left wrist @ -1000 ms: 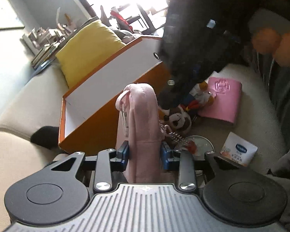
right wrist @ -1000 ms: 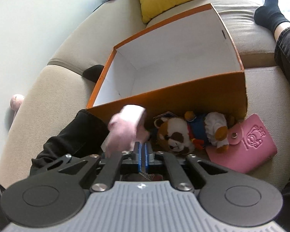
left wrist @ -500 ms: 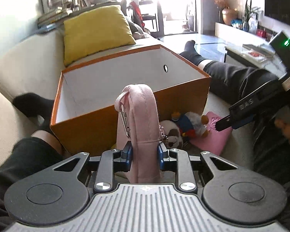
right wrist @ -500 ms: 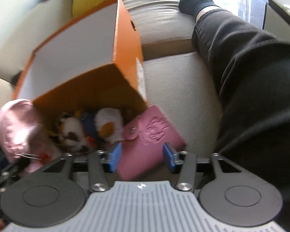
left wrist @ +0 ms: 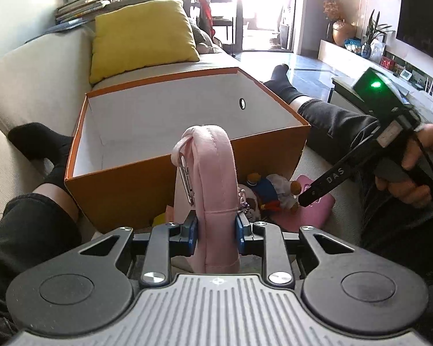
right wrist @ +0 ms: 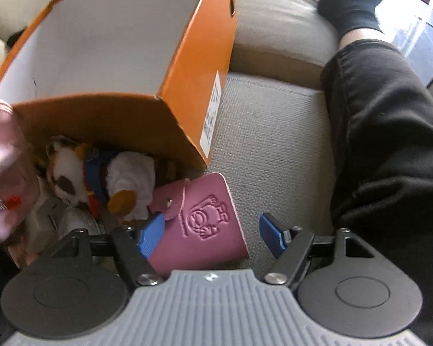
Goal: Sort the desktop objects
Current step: 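Grasp the pink card wallet with the right gripper while the left gripper holds the pouch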
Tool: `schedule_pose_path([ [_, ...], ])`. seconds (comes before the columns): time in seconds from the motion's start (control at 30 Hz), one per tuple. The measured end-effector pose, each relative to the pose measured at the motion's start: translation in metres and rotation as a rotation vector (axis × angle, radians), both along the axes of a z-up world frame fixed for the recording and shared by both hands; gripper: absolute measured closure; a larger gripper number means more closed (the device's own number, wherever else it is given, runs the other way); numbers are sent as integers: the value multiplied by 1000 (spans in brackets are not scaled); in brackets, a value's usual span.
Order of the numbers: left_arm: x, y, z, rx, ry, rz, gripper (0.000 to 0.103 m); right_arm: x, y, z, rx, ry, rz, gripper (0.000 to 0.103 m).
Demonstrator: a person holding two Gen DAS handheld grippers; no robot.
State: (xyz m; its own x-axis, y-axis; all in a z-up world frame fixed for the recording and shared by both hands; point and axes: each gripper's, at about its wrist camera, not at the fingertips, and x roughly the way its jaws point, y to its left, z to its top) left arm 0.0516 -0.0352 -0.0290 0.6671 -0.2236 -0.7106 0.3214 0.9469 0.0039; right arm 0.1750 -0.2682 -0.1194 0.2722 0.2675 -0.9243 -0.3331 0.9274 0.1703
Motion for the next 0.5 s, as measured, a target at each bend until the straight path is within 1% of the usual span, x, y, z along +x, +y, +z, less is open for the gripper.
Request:
schedule_pose_path([
  [0.07, 2, 1, 0, -17, 9, 9, 74, -12, -6, 8, 51, 4, -62, 29],
  [0.1, 3, 1, 0, -23, 12, 11, 74, -19, -11, 10, 96, 25, -112, 29],
  [0.13, 4, 1, -1, -28, 15, 12, 74, -24, -14, 9, 138, 48, -152, 30],
  [0.17, 5, 1, -1, -31, 19, 13, 74, -30, -18, 8, 170, 63, -188, 33],
  [0.23, 7, 1, -2, -40, 25, 10, 74, -39, -24, 0, 220, 120, -288, 38],
  [0.3, 8, 2, -2, -47, 28, 8, 74, -42, -31, -14, 269, 180, -368, 41],
  [0.33, 8, 2, -3, -51, 28, 9, 74, -43, -32, -19, 264, 176, -395, 49],
  [0.37, 8, 3, -3, -54, 28, 10, 74, -44, -33, -20, 259, 163, -412, 51],
  [0.43, 8, 5, -3, -63, 28, 15, 74, -44, -35, -24, 264, 152, -438, 49],
  [0.5, 8, 7, -3, -72, 27, 23, 73, -39, -33, -32, 250, 166, -450, 47],
])
